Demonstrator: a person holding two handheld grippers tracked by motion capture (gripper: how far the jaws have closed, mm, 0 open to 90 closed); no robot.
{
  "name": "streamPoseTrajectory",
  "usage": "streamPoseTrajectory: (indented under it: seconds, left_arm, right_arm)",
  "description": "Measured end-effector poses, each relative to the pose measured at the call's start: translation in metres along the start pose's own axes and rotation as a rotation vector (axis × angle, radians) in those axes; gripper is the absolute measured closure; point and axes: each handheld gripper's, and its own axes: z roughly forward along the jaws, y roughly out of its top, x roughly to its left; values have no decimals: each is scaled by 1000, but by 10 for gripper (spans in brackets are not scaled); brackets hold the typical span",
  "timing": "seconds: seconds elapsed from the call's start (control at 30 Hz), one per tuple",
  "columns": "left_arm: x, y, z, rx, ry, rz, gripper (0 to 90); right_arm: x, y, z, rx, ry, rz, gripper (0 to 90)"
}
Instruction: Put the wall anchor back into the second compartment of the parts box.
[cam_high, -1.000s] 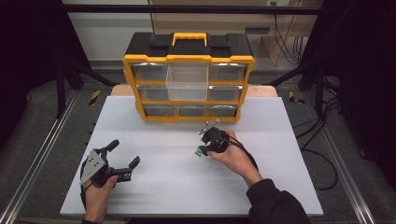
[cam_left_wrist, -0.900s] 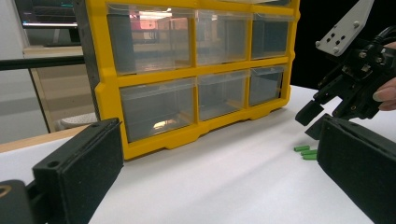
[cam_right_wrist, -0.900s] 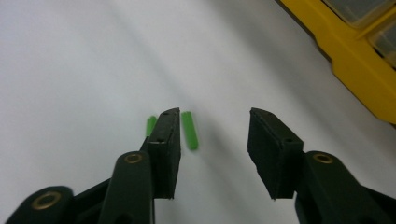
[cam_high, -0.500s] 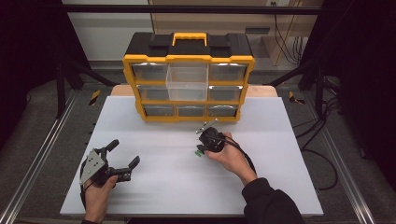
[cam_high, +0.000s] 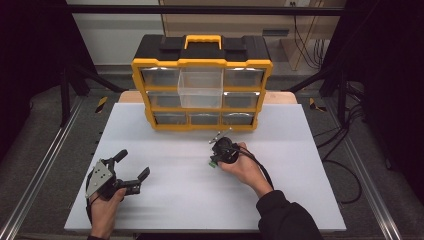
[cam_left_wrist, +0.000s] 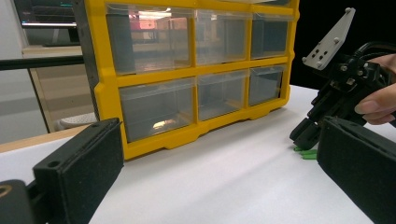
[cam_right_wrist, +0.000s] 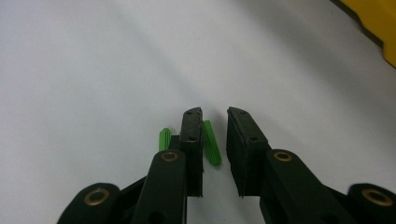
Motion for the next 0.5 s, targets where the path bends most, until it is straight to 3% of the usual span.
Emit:
streamPoseTrajectory:
  seconds: [0.07,0.13,0.27,0.37,0.5]
  left_arm:
    - [0,0,0,-1,2,-1,4]
    - [0,0,0,-2,2,-2,4]
    - [0,0,0,-1,1,-1,4]
    - [0,0,0,-1,1,-1,4]
    - [1,0,0,-3,3,-1,4]
  right_arm:
    - [0,0,1,-6,6,13,775]
    - [-1,0,1,2,3,-5,789]
    - [-1,-1,3,1,-6,32,807]
    - [-4,-2,2,-3,14,20,833]
    - [-6,-5,1,-16,22,48,846]
